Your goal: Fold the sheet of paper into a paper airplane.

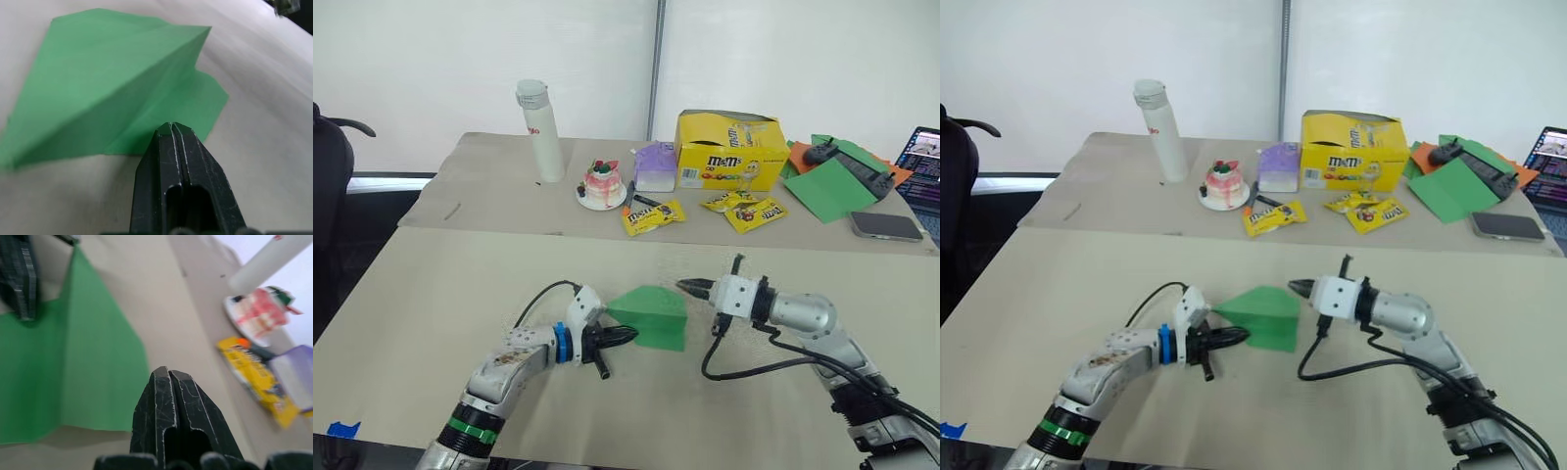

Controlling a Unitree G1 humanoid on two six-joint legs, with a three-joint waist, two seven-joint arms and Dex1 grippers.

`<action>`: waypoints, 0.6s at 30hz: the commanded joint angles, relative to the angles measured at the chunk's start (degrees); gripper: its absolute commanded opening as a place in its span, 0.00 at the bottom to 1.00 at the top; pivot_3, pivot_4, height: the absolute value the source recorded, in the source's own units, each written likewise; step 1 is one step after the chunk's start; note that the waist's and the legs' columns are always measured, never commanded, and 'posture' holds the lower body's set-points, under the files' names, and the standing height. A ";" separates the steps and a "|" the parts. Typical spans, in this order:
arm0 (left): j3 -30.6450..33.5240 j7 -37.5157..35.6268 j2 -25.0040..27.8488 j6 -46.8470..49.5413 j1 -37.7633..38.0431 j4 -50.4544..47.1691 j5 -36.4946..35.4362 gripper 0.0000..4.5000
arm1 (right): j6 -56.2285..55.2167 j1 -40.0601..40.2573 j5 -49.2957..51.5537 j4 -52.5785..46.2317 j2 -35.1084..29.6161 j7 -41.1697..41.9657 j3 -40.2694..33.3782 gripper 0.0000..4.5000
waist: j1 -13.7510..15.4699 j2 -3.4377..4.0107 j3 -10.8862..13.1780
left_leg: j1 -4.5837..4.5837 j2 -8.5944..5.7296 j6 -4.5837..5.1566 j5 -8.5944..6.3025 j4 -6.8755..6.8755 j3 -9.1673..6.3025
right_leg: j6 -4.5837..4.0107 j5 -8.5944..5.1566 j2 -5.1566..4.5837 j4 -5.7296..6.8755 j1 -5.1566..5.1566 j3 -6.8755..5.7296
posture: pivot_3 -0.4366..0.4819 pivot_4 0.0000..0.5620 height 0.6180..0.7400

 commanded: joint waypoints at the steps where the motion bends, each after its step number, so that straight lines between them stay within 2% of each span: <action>1: -1.54 0.72 0.04 3.08 1.54 -2.15 -0.42 0.00 | 1.24 1.95 0.73 -2.84 -0.51 1.86 0.04 0.01 | -0.07 0.00 0.00 | 0.01 0.00 0.00 0.00 0.00 0.00 | 0.00 0.00 -0.01 0.00 0.02 -0.01 | 0.48 0.27 1.00; 11: -1.42 2.70 -1.03 6.98 1.98 -2.93 -0.77 0.00 | 0.53 7.03 1.90 -4.94 0.12 3.49 -0.52 0.01 | -0.16 -0.01 0.00 | 0.06 -0.02 0.00 0.00 0.00 0.01 | 0.03 -0.01 -0.02 0.00 0.04 -0.01 | 0.48 0.27 1.00; 18: -0.86 -0.57 2.28 6.11 1.41 -5.93 -1.90 0.00 | -0.04 11.31 2.70 -4.10 1.67 2.71 -0.77 0.01 | -0.25 -0.01 0.01 | 0.05 -0.04 0.00 0.00 0.00 0.02 | 0.03 -0.02 -0.02 -0.01 0.04 0.00 | 0.48 0.27 1.00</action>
